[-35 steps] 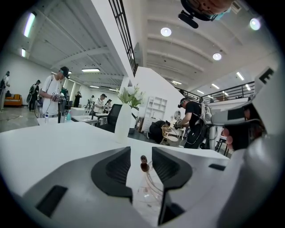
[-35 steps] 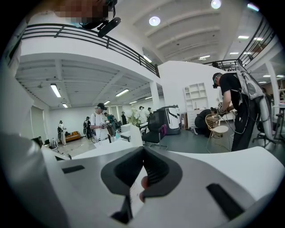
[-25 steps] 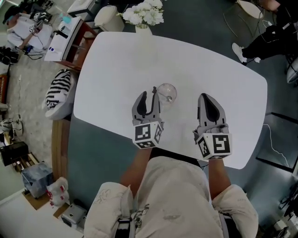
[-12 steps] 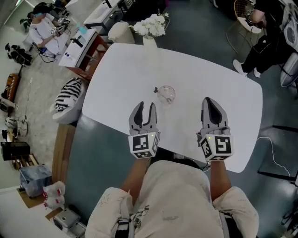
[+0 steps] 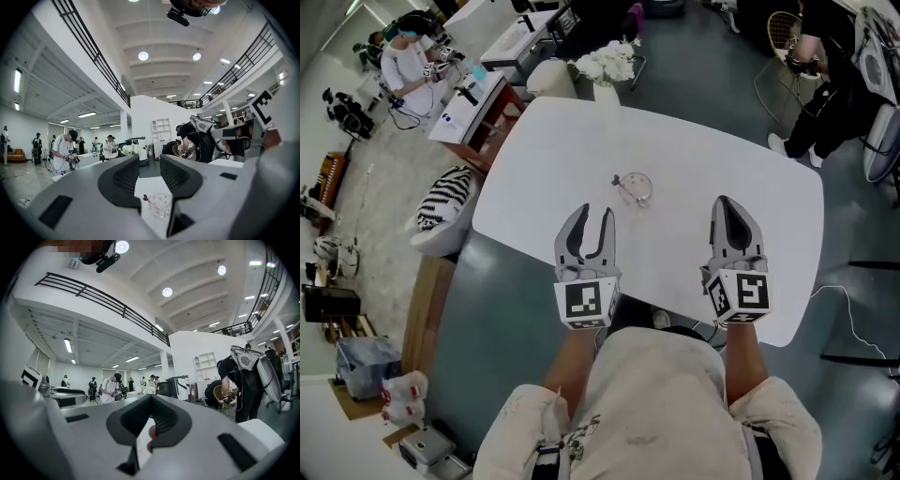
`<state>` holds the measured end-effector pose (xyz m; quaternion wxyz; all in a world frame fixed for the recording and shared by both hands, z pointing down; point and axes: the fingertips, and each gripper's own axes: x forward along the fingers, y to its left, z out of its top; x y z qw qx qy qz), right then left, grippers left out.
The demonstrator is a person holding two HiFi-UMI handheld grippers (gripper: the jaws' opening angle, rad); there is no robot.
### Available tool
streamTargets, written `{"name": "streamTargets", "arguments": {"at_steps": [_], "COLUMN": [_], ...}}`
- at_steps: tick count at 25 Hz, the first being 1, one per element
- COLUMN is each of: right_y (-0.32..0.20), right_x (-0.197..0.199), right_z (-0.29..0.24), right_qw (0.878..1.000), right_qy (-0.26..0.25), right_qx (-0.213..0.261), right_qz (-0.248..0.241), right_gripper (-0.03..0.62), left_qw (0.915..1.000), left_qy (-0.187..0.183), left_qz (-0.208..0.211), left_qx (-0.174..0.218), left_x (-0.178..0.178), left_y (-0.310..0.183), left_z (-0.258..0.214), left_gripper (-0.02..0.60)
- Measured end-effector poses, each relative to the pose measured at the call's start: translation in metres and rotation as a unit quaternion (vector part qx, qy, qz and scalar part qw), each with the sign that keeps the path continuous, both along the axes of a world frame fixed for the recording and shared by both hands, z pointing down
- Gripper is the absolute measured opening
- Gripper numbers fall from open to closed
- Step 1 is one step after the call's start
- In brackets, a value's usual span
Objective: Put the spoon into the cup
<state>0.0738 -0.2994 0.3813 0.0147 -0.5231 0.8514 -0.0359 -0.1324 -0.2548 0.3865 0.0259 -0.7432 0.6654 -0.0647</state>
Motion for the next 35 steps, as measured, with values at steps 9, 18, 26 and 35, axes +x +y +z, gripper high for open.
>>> {"name": "streamTargets", "arguments": {"at_steps": [9,18,26,35], "right_y": [0.015,0.024,0.032,0.037], "right_x": [0.003,-0.008,-0.015,-0.015], "right_z": [-0.008,-0.011,-0.025,-0.03], "right_qw": [1.0,1.0,0.999,0.999], "right_qy": [0.007,0.006,0.011,0.024], "right_qx": [0.014,0.014,0.034,0.041], "right_qz": [0.0,-0.011,-0.013,-0.008], "right_gripper": [-0.012,-0.012,-0.012,-0.012], "left_qw": [0.9997,0.9997,0.9995,0.9994], "left_qy": [0.008,0.013,0.021,0.02], "left_qz": [-0.002,-0.001,-0.007,-0.007], "left_qx": [0.024,0.019,0.021,0.028], "left_x": [0.001,0.003,-0.005,-0.009], "left_y": [0.013,0.02,0.027,0.033], "left_z": [-0.019,-0.021,-0.028,-0.033], "left_gripper": [0.135,0.05,0.008,0.008]}}
